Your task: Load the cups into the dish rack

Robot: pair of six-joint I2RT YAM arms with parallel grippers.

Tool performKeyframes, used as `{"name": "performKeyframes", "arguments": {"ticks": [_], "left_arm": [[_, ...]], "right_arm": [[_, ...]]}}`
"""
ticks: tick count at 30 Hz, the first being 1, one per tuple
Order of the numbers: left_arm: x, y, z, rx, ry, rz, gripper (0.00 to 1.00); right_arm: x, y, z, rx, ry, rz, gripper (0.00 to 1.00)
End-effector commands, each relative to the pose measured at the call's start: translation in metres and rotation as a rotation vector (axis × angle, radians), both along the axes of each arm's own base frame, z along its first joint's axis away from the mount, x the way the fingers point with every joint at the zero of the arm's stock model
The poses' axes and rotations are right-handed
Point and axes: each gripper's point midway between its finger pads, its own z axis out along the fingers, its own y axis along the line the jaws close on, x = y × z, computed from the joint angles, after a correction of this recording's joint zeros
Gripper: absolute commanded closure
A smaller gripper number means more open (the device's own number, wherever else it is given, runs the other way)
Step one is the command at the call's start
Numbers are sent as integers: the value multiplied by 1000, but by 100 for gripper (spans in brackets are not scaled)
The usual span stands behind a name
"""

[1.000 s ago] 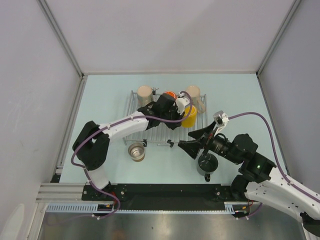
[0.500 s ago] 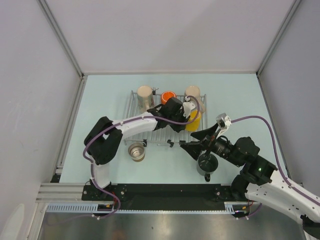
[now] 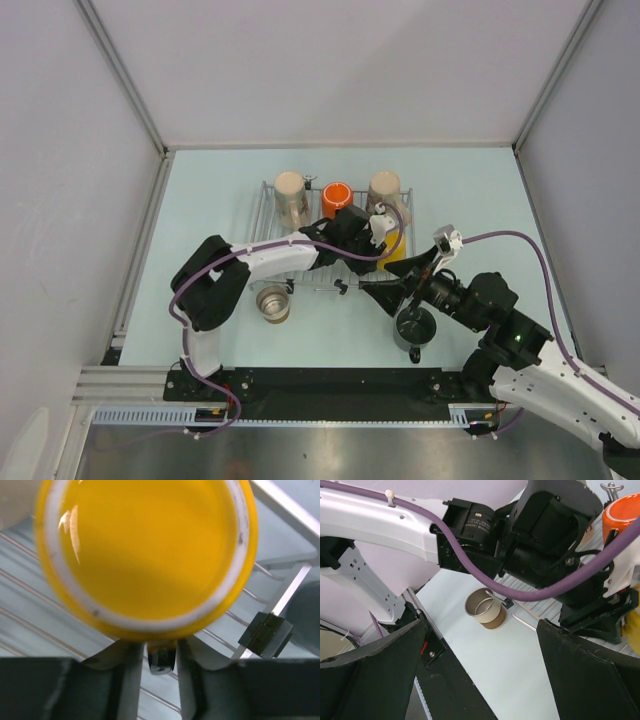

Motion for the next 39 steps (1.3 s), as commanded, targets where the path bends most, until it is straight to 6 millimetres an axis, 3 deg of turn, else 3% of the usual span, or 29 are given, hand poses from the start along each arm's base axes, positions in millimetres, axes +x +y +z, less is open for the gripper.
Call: {"name": "performKeyframes", "arguments": {"ticks": [1,3,7,11,18,21,22,23,24,25,26,27,28,30,31,33,39], "left_arm": [[-20,-5,1,-21,40,-39,55],[-19,-4,3,-23,36,-37,47],[-18,-2,11,-28,15,-32,42],[-11,0,41,-65,-50,-17,42],[-5,20,136,-174,-260,6,42],[-14,43,179,-203,-406,-16,41],[-15,55,174,-163,-455,-21,41],[-22,69,198,-198,-511,-5,41],[-24,79,203,-203,-542,11,41],[-28,90,190,-169,-550,13,41],[-34,99,193,-173,-562,14,41],[-43,111,200,-180,-574,11,41],[-50,120,193,-163,-573,-1,41],[-63,137,203,-187,-613,7,42],[-66,143,195,-175,-615,7,42],[-73,156,205,-200,-648,24,42],[-88,170,198,-239,-643,36,42]], "right_arm": [[6,-2,4,10,-23,-25,0],[7,-2,4,10,-19,-32,0],[11,-3,0,-6,-6,-48,0],[14,-3,-4,-27,-6,-60,0],[23,-4,-12,-82,4,-95,0],[28,-5,-13,-107,11,-119,0],[29,-5,-19,-135,22,-124,0],[31,-6,-15,-136,25,-139,0],[31,-9,-22,-168,51,-152,1],[32,-8,-31,-198,86,-164,1],[32,-8,-29,-215,101,-186,2],[27,-12,-45,-286,147,-189,4],[26,-10,-54,-322,190,-194,5],[12,-13,-62,-401,236,-209,10],[9,-15,-65,-429,254,-221,11],[-2,-20,-72,-526,302,-256,13],[-33,-34,-101,-739,426,-327,14]]}}
